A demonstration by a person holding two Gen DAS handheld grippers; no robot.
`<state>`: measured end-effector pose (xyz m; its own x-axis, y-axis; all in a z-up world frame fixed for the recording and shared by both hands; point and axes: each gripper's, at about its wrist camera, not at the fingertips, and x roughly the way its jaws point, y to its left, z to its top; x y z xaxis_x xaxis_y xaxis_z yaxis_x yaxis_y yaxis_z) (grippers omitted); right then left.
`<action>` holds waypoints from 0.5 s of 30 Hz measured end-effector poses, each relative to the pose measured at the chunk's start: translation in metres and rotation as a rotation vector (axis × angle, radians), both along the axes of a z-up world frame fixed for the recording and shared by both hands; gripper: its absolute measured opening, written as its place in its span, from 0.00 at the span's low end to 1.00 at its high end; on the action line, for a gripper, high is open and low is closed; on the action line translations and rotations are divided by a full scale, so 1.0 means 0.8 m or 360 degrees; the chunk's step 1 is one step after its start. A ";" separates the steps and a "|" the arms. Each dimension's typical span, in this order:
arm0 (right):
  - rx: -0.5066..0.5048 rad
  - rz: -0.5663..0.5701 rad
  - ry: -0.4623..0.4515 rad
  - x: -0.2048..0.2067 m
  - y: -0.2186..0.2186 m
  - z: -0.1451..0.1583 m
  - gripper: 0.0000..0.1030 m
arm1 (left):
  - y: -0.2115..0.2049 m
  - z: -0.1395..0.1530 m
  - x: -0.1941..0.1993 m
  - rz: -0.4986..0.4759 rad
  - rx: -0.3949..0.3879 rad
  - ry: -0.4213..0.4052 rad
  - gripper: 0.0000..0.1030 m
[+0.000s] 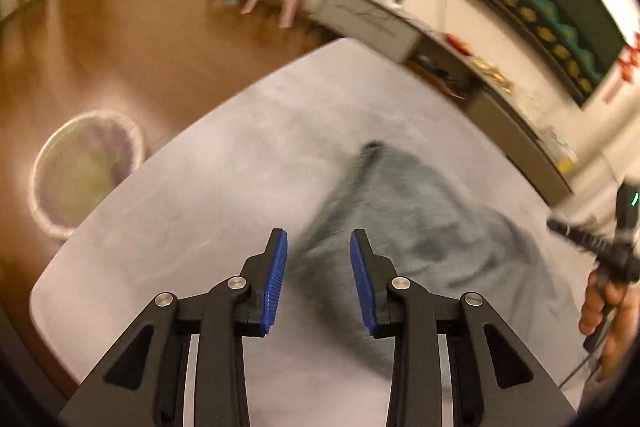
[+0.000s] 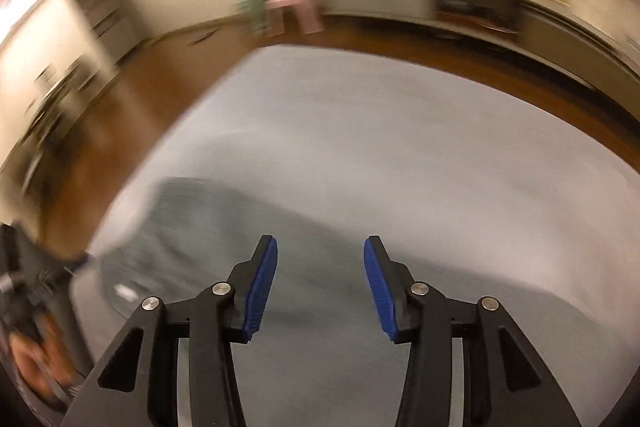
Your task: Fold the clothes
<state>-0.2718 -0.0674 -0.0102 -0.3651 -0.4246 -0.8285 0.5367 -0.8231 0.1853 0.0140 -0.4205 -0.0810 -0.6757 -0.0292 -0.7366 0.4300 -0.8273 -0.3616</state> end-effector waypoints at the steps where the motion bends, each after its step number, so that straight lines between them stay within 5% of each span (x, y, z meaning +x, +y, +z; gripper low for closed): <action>1: 0.0036 -0.0059 -0.0011 -0.001 0.034 -0.006 0.46 | 0.007 0.004 -0.022 -0.0073 -0.0019 0.0005 0.33; 4: 0.0101 -0.0208 -0.0055 -0.010 0.111 -0.026 0.46 | 0.041 -0.006 -0.104 -0.0253 -0.0096 -0.0066 0.33; 7: 0.0212 -0.0300 -0.0058 -0.014 0.167 -0.042 0.46 | 0.035 -0.046 -0.164 -0.0213 -0.0076 -0.0261 0.31; 8: 0.0282 -0.0317 -0.0044 -0.016 0.178 -0.051 0.45 | 0.026 -0.058 -0.172 -0.0174 -0.0048 -0.0305 0.14; 9: 0.0342 -0.0332 -0.0027 -0.017 0.192 -0.058 0.44 | 0.016 -0.061 -0.174 -0.0140 -0.0023 -0.0324 0.07; 15: 0.0405 -0.0362 0.0028 -0.026 0.265 -0.070 0.45 | -0.005 -0.057 -0.167 -0.0017 0.0028 -0.0348 0.08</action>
<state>-0.2923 0.1450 -0.0661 -0.4420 -0.1110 -0.8901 0.3356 -0.9407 -0.0493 -0.1199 -0.4248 -0.1269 -0.5000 -0.0086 -0.8660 0.4910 -0.8265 -0.2753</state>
